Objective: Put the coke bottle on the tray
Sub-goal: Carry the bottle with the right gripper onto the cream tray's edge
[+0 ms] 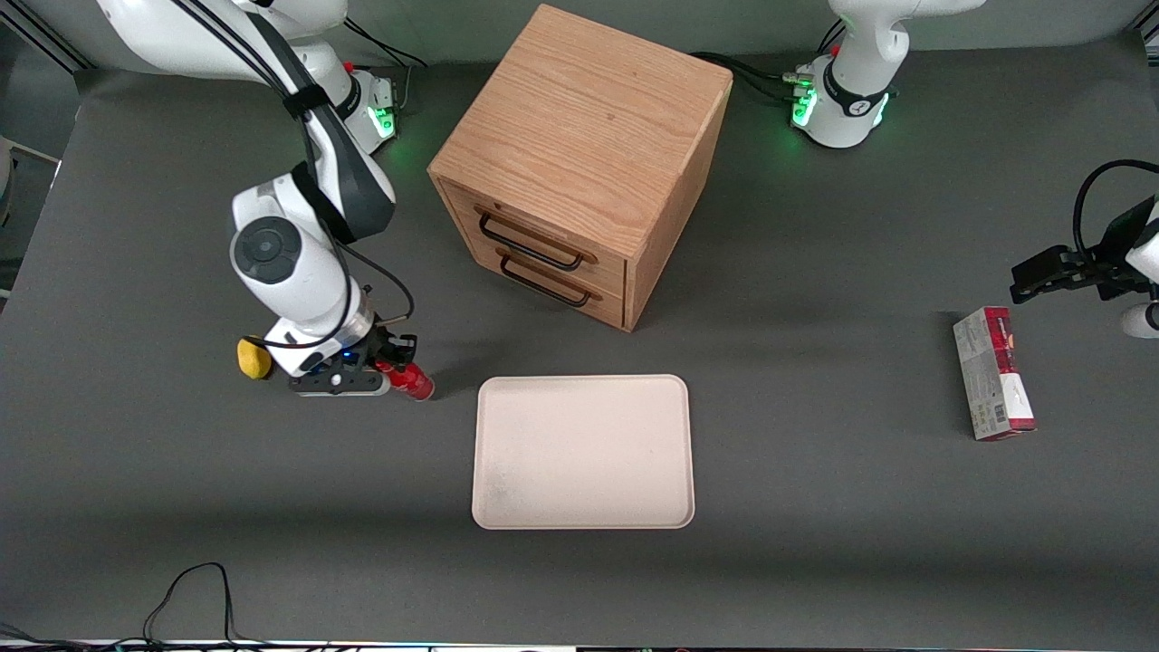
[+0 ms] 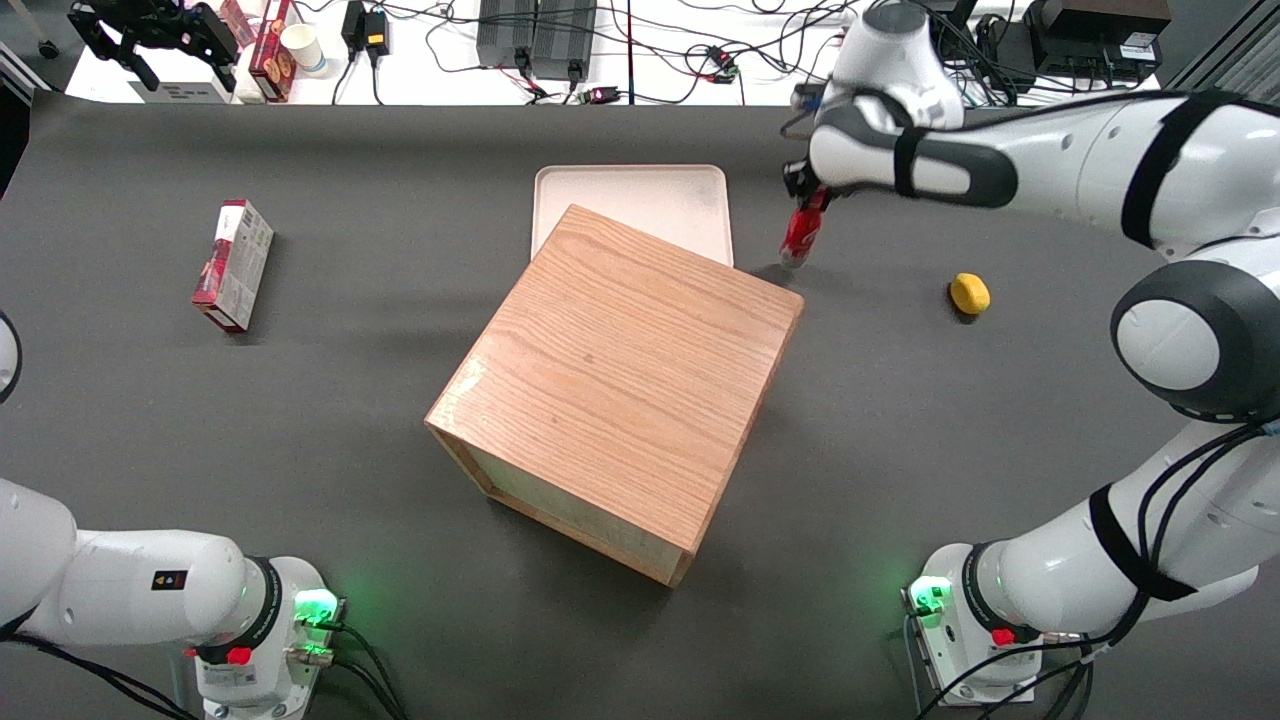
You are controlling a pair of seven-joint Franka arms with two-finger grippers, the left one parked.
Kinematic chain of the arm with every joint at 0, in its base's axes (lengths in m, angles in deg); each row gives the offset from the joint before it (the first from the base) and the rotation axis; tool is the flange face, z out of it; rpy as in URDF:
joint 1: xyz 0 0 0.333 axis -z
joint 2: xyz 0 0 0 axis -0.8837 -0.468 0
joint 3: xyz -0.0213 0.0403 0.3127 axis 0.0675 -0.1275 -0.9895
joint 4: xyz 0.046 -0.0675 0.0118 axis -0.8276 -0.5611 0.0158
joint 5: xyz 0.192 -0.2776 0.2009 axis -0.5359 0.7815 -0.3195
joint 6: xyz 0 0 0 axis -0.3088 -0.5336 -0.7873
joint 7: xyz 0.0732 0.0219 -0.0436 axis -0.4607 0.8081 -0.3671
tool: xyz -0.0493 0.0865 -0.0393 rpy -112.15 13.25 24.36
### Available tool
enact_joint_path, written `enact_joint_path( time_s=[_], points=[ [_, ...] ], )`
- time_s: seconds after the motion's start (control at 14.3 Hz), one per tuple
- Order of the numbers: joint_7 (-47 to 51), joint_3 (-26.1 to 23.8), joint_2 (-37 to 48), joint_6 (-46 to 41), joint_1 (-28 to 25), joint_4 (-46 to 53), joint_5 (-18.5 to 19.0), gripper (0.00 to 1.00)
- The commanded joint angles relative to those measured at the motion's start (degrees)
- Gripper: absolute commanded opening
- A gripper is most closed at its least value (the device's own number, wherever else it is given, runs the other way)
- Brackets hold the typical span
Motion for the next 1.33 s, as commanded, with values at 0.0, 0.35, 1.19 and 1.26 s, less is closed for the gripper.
enact_joint_path(
  time_s=[0.0,0.35,1.19,1.26],
  points=[
    [-0.52,-0.2,-0.02,-14.34,0.74,12.9,-0.06,0.0],
    [-0.61,-0.9,-8.0,-30.97,1.54,34.95,0.03,0.0],
    [6.77,-9.16,-32.44,-15.73,-6.8,57.33,11.09,0.0],
    [7.47,-9.16,-33.94,-13.71,-7.16,57.33,11.62,0.0]
  ],
)
